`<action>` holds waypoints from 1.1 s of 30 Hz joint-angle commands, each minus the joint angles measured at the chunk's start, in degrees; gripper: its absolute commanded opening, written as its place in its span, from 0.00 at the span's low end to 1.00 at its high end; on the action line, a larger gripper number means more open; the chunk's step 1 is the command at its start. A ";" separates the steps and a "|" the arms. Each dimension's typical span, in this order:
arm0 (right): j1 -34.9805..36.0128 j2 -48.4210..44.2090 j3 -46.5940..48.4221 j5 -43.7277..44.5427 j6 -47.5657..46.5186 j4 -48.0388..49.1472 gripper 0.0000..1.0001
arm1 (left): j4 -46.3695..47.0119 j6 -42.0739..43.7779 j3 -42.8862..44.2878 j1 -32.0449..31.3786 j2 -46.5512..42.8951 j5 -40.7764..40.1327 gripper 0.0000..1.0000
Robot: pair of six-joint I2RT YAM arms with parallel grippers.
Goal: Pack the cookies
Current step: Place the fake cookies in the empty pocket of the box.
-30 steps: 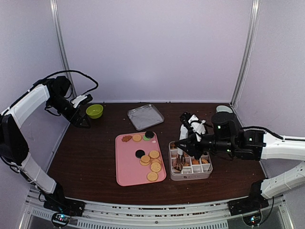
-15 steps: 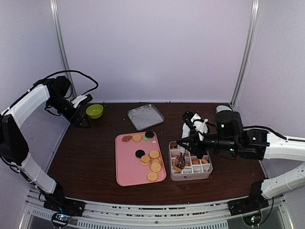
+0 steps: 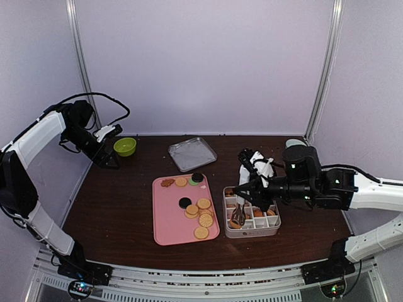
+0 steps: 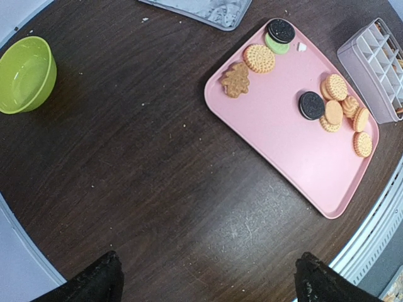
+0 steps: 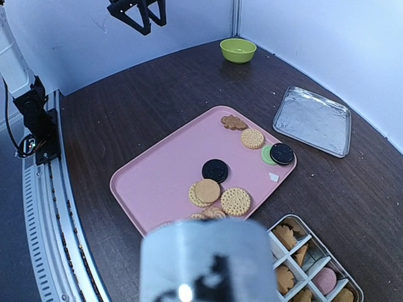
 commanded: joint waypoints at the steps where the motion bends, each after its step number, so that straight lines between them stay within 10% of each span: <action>1: 1.94 1.13 2.59 3.30 -1.57 -0.91 0.02 | -0.45 0.75 1.48 -0.16 -0.20 0.55 0.98; 13: 3.40 4.32 1.73 7.37 -0.80 2.32 0.01 | -1.10 0.66 2.50 -0.16 0.37 1.03 0.98; 22: 3.27 2.77 4.37 8.22 0.38 1.45 0.33 | -1.35 0.74 2.76 -0.16 0.48 1.63 0.98; 33: 2.57 0.22 5.21 6.84 1.74 2.79 0.31 | -1.35 0.74 2.81 -0.11 0.75 2.31 0.98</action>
